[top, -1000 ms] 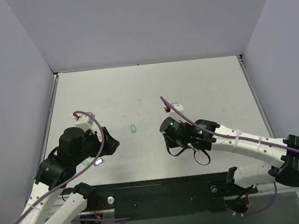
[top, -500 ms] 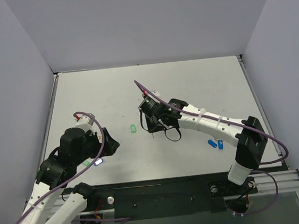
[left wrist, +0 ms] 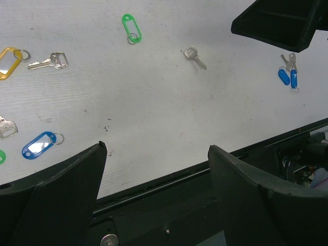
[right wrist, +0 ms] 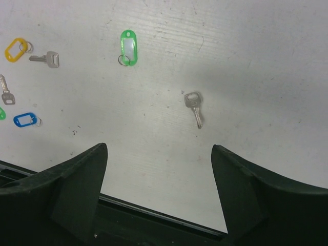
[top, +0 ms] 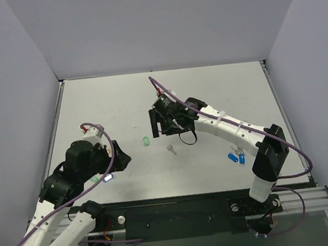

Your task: Remove the keys from the keyring

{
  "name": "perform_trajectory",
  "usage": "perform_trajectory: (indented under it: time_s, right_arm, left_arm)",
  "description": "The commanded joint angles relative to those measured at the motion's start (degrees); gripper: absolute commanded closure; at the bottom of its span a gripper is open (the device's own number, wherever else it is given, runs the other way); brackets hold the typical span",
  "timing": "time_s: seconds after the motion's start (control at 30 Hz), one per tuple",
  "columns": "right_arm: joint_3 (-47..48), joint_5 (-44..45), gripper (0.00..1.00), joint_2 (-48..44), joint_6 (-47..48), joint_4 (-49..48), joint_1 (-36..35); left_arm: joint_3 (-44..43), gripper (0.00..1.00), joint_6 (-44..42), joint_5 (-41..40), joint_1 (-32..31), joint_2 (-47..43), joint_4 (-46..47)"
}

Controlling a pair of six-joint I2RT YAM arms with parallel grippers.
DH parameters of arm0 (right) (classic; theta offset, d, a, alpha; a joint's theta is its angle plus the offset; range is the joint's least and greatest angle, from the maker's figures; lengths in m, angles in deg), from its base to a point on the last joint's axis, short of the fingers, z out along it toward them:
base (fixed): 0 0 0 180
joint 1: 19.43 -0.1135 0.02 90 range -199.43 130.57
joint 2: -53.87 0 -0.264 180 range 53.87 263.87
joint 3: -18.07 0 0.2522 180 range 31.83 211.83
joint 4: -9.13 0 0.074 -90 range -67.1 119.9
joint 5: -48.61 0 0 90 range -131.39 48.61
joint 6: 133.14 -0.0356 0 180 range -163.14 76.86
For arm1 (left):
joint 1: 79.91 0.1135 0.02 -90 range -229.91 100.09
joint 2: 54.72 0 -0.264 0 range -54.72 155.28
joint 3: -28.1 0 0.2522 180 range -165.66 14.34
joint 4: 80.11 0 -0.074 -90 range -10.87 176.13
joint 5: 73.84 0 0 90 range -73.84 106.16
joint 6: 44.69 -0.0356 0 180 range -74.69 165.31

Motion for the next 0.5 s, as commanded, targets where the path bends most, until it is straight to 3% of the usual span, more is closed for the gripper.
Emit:
perform_trajectory:
  time_s: [0.0, 0.33, 0.47]
  right_arm:
    - [0.14, 2.65, 0.21, -1.97, 0.47, 3.29, 0.73]
    - [-6.62, 5.20, 0.17, -10.49, 1.26, 3.03, 0.38]
    - [-10.31, 7.13, 0.17, -17.95, 1.70, 2.15, -0.06]
  left_arm:
    - [-0.27, 0.09, -0.11, 0.57, 0.30, -0.26, 0.91]
    - [-0.18, 0.09, -0.11, 0.75, 0.39, 0.35, 0.91]
    - [-0.10, 0.09, -0.11, 1.01, 0.56, 0.53, 1.00]
